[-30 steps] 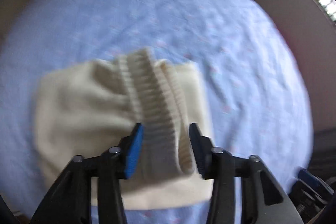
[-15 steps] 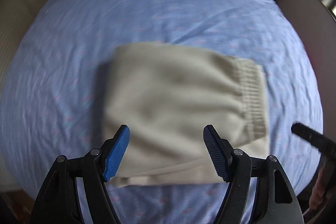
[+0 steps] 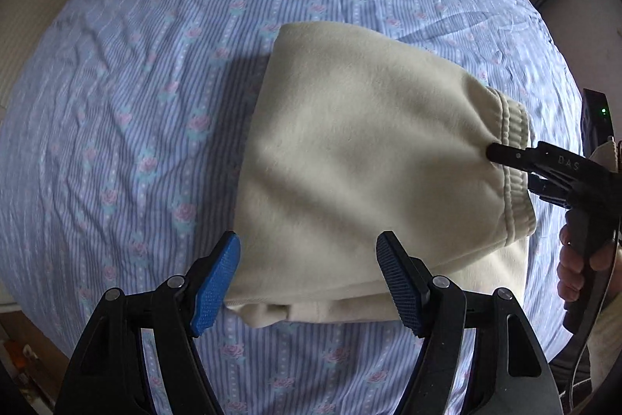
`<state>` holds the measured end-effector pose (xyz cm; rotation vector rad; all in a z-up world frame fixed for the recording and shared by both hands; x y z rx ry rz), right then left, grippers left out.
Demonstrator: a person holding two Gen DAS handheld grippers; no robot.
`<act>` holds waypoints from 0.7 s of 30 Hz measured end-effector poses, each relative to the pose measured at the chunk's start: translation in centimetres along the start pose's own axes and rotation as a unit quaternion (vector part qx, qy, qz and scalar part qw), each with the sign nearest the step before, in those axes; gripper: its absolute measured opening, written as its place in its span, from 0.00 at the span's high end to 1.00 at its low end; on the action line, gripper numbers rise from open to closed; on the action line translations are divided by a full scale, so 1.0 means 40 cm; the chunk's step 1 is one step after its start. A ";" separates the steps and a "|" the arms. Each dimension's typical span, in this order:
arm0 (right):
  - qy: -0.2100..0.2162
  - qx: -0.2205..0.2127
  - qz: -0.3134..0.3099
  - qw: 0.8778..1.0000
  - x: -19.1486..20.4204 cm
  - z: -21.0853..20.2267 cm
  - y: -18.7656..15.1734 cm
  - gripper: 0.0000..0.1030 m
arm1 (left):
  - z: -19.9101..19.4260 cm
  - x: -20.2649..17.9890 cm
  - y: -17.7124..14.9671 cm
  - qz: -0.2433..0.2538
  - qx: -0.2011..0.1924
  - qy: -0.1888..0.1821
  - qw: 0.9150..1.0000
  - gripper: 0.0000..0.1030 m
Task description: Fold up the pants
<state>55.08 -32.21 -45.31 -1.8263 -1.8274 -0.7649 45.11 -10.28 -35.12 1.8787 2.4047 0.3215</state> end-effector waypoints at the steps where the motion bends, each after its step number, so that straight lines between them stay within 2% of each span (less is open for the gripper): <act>1: 0.039 0.016 0.005 0.999 0.025 0.004 -0.017 0.35 | -0.003 0.003 -0.003 -0.002 -0.001 -0.001 1.000 0.30; 2: 0.043 0.020 0.001 0.999 0.035 0.006 -0.027 0.35 | -0.004 0.007 -0.004 -0.005 -0.002 -0.004 1.000 0.30; 5: 0.006 0.021 -0.045 0.999 0.038 0.025 -0.044 0.37 | -0.004 0.014 -0.004 -0.012 0.000 -0.009 1.000 0.30; 9: -0.006 0.024 -0.001 1.000 0.018 0.035 -0.032 0.49 | -0.009 0.015 -0.001 -0.010 -0.004 -0.010 1.000 0.30; 10: -0.012 0.022 -0.011 1.000 0.038 0.022 -0.037 0.53 | -0.011 0.015 -0.002 -0.012 -0.005 -0.012 1.000 0.30; 12: -0.022 0.008 -0.037 0.999 0.092 -0.007 -0.049 0.77 | -0.013 0.016 -0.002 -0.016 -0.005 -0.015 1.000 0.30; 17: 0.040 -0.032 -0.079 0.996 0.243 -0.129 -0.076 0.81 | -0.025 0.036 0.007 -0.037 -0.011 -0.010 0.999 0.30; 21: 0.074 -0.056 -0.072 0.993 0.271 -0.208 -0.079 0.82 | -0.039 0.046 0.024 -0.050 -0.016 -0.008 0.999 0.30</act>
Point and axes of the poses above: each gripper's, at about its wrist camera, not at the fingertips, and z roughly the way its jaws point, x to its left, y to its top, the point moved 8 cm from there along z, roughly the way its jaws point, and after that the axes turned 8 degrees about y, right-handed, at the moved point
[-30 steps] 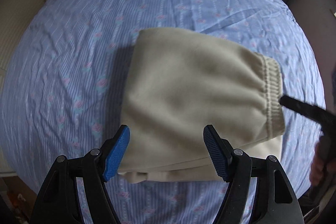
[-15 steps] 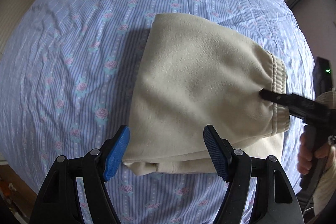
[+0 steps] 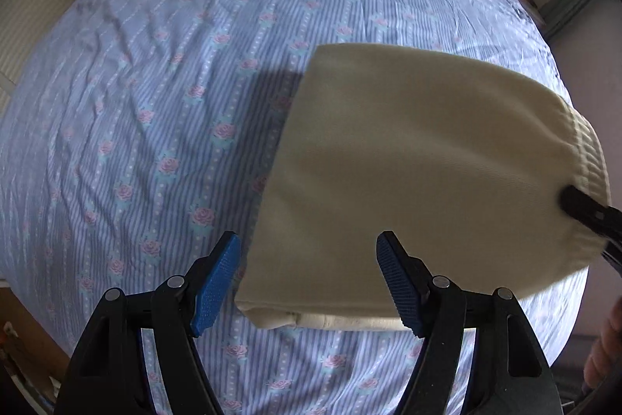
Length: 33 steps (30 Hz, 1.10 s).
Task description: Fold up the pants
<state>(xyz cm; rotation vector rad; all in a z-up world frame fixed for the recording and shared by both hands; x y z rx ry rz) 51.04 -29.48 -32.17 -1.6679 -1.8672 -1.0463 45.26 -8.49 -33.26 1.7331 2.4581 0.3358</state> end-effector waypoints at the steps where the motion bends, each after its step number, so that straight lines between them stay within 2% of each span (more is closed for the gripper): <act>1: 0.004 -0.007 0.009 1.000 -0.012 -0.023 0.002 0.82 | -0.006 -0.003 0.004 0.001 -0.003 0.000 1.000 0.30; 3: -0.008 -0.008 0.016 1.000 -0.053 -0.044 -0.002 0.82 | -0.018 -0.017 0.010 0.010 -0.010 0.000 1.000 0.30; 5: -0.046 0.012 0.032 0.998 -0.132 -0.025 -0.018 0.79 | -0.024 -0.030 0.012 0.021 -0.015 0.001 1.000 0.30; 6: -0.065 0.031 0.040 0.997 -0.175 -0.006 -0.026 0.74 | -0.024 -0.039 0.012 0.025 -0.016 0.002 1.000 0.30; 7: -0.092 0.055 0.047 0.993 -0.226 0.018 -0.045 0.73 | -0.022 -0.048 0.010 0.028 -0.014 0.003 1.000 0.30; 9: -0.112 0.080 0.066 0.988 -0.295 0.046 -0.075 0.70 | -0.017 -0.065 0.006 0.032 -0.009 0.003 0.999 0.30; 10: -0.112 0.081 0.081 0.987 -0.314 0.048 -0.085 0.67 | -0.016 -0.074 0.002 0.036 -0.007 0.002 0.999 0.30; 11: -0.114 0.070 0.099 0.986 -0.331 0.037 -0.095 0.58 | -0.015 -0.082 -0.002 0.043 -0.006 0.002 0.999 0.30; 15: -0.138 0.047 0.081 0.986 -0.338 0.001 -0.116 0.44 | -0.009 -0.102 -0.022 0.060 -0.001 0.006 0.998 0.27; 19: -0.167 0.058 0.061 0.982 -0.365 -0.003 -0.140 0.41 | 0.004 -0.097 -0.038 0.051 0.011 0.008 0.999 0.27; 24: -0.177 0.054 0.079 0.979 -0.363 0.004 -0.137 0.32 | 0.004 -0.079 -0.046 0.038 0.020 0.013 0.999 0.26; 29: -0.203 0.058 0.099 0.972 -0.369 -0.058 -0.183 0.30 | -0.005 -0.051 -0.060 0.033 0.015 0.021 0.999 0.22; 33: -0.187 0.022 0.104 0.977 -0.327 -0.140 -0.216 0.30 | -0.015 -0.033 -0.070 0.035 0.010 0.017 0.999 0.21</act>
Point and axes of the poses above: each gripper's, at about its wrist camera, not at the fingertips, and z roughly the way its jaws point, x to its left, y to its top, the point moved 8 cm from there along z, roughly the way its jaws point, and after that the axes turned 8 degrees about y, right-handed, at the moved point
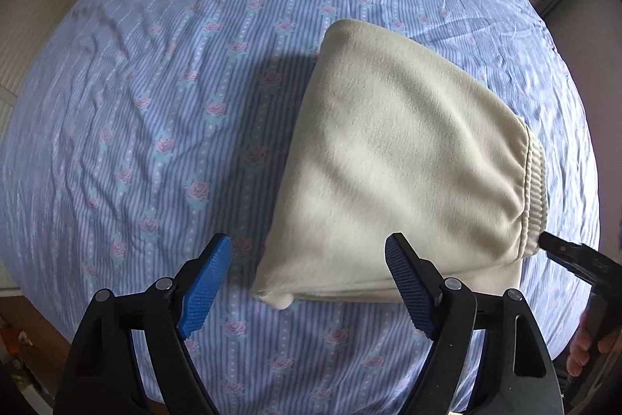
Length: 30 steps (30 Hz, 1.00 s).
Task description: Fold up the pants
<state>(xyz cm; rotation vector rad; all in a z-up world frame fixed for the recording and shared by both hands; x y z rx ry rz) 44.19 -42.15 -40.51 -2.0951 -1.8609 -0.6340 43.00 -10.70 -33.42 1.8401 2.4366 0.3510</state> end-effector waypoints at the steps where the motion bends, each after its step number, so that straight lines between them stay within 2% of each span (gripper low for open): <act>1: 0.008 -0.011 0.009 1.000 -0.001 -0.014 -0.007 0.30 | -0.002 0.002 -0.004 0.004 -0.003 0.003 1.000 0.21; 3: 0.030 -0.032 0.025 0.999 -0.002 -0.035 -0.026 0.29 | -0.004 0.002 -0.011 0.015 -0.005 0.009 1.000 0.19; 7: 0.028 -0.052 0.020 0.998 -0.013 -0.022 -0.029 0.24 | 0.006 -0.009 -0.031 0.029 0.006 0.014 0.999 0.19; 9: 0.036 -0.041 0.030 0.998 -0.025 0.012 -0.022 0.24 | 0.012 -0.015 -0.031 0.029 0.013 0.012 0.999 0.19; 11: 0.066 -0.033 0.049 0.996 -0.028 0.041 -0.011 0.24 | 0.011 -0.024 -0.024 0.027 0.012 0.012 0.999 0.19; 14: 0.062 -0.028 0.062 0.996 -0.048 0.071 0.002 0.24 | 0.011 -0.036 -0.006 0.030 0.008 0.015 0.999 0.19; 18: 0.086 -0.016 0.074 0.993 -0.070 0.117 0.001 0.21 | 0.014 -0.059 0.011 0.044 0.004 0.020 0.999 0.19; 23: 0.144 0.001 0.114 0.983 -0.097 0.151 -0.027 0.20 | 0.031 -0.080 0.012 0.063 0.007 0.026 0.998 0.19; 29: 0.153 0.015 0.113 0.982 -0.129 0.183 -0.038 0.19 | 0.067 -0.076 0.001 0.078 0.022 0.031 0.996 0.19; 30: 0.153 0.016 0.114 0.982 -0.127 0.187 -0.032 0.23 | 0.071 -0.074 -0.001 0.078 0.024 0.032 0.996 0.19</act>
Point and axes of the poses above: each gripper's, at about its wrist camera, not at the fingertips, and z roughly the way its jaws point, x to its left, y to its top, the point moved 8 cm from there along z, roughly the way its jaws point, and after that the axes turned 8 degrees about y, right-handed, at the moved point
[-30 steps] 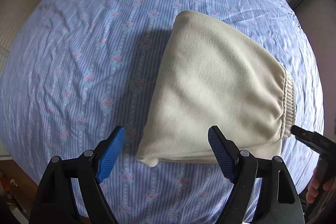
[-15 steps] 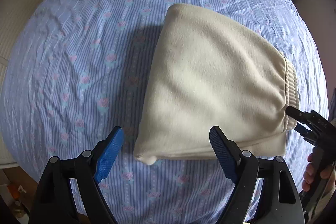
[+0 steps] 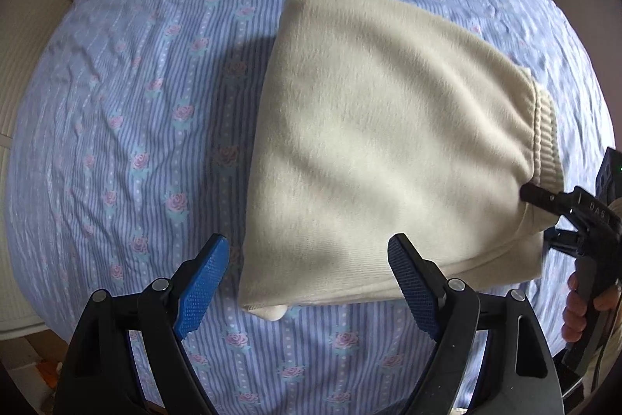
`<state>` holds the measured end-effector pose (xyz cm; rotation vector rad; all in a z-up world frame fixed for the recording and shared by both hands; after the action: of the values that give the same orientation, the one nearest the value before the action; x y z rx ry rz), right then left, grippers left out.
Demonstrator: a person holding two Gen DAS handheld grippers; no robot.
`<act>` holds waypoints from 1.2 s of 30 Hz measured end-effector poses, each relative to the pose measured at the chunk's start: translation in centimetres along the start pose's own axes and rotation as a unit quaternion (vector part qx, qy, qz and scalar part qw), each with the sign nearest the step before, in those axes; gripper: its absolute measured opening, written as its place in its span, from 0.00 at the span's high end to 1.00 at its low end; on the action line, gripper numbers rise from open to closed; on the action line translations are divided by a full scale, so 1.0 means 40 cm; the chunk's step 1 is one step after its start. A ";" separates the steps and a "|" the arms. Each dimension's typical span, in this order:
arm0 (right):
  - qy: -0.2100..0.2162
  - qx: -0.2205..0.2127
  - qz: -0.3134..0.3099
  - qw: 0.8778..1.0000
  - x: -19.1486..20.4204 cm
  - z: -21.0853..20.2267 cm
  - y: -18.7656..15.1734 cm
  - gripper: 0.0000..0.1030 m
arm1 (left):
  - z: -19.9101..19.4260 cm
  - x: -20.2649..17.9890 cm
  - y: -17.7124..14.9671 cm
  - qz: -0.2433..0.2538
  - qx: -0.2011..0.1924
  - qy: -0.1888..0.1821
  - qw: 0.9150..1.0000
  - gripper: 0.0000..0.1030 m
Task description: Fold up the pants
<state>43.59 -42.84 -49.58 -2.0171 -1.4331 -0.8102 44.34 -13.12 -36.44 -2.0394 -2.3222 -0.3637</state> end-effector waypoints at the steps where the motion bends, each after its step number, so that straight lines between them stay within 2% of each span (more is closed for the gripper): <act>1: -0.002 0.001 0.002 1.000 0.001 -0.001 -0.001 0.26 | 0.005 0.003 -0.002 0.001 0.002 0.000 1.000 0.19; 3: -0.011 0.001 -0.001 1.000 0.021 -0.007 0.002 0.43 | 0.009 0.009 -0.001 0.000 0.002 -0.003 1.000 0.19; 5: -0.037 -0.005 -0.024 0.999 0.059 -0.016 0.000 0.51 | 0.010 0.020 0.003 -0.004 -0.003 -0.012 1.000 0.19; 7: -0.085 -0.010 -0.068 0.994 0.094 -0.019 -0.006 0.56 | 0.013 0.039 0.010 -0.014 -0.007 -0.024 1.000 0.19; 10: -0.137 -0.012 -0.107 0.985 0.118 -0.021 -0.009 0.57 | 0.024 0.074 0.022 -0.036 -0.009 -0.049 0.998 0.18; 14: -0.145 -0.008 -0.101 0.984 0.111 -0.010 0.001 0.57 | 0.058 0.112 0.041 -0.055 -0.007 -0.098 0.994 0.17; 17: -0.157 -0.006 -0.109 0.982 0.111 0.005 0.004 0.57 | 0.087 0.098 0.055 -0.035 0.000 -0.146 0.989 0.17; 20: -0.158 -0.006 -0.100 0.982 0.109 0.026 0.016 0.57 | 0.113 0.064 0.082 -0.009 0.005 -0.199 0.980 0.17; 23: -0.159 -0.006 -0.093 0.983 0.113 0.060 0.027 0.56 | 0.158 0.044 0.124 0.002 0.004 -0.216 0.976 0.17; 25: -0.164 -0.007 -0.096 0.982 0.111 0.073 0.030 0.56 | 0.195 0.022 0.149 0.009 0.017 -0.235 0.972 0.17; 29: -0.141 -0.015 -0.063 0.988 0.098 0.101 0.036 0.47 | 0.224 0.003 0.172 0.017 0.026 -0.236 0.971 0.17; 31: -0.128 -0.018 -0.050 0.990 0.088 0.102 0.043 0.44 | 0.219 0.001 0.176 0.015 0.027 -0.234 0.972 0.24; 32: -0.124 -0.018 -0.044 0.991 0.087 0.106 0.046 0.44 | 0.209 -0.013 0.181 0.013 0.029 -0.243 0.970 0.41; 33: -0.124 -0.019 -0.045 0.991 0.090 0.105 0.046 0.45 | 0.197 -0.015 0.181 0.006 0.033 -0.243 0.970 0.48; 36: -0.138 -0.026 -0.065 0.988 0.112 0.082 0.034 0.56 | 0.166 -0.020 0.181 -0.004 0.027 -0.229 0.973 0.62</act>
<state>46.60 -38.06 -48.63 -2.1596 -1.7276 -0.6430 52.44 -11.80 -41.91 -2.2845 -2.5396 0.1942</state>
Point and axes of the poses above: each gripper's, at about its wrist camera, not at the fingertips, and z roughly the way its jaws point, x to its left, y to its top, the point moved 8 cm from there along z, roughly the way its jaws point, and after that the axes turned 8 degrees about y, right-handed, at the moved point
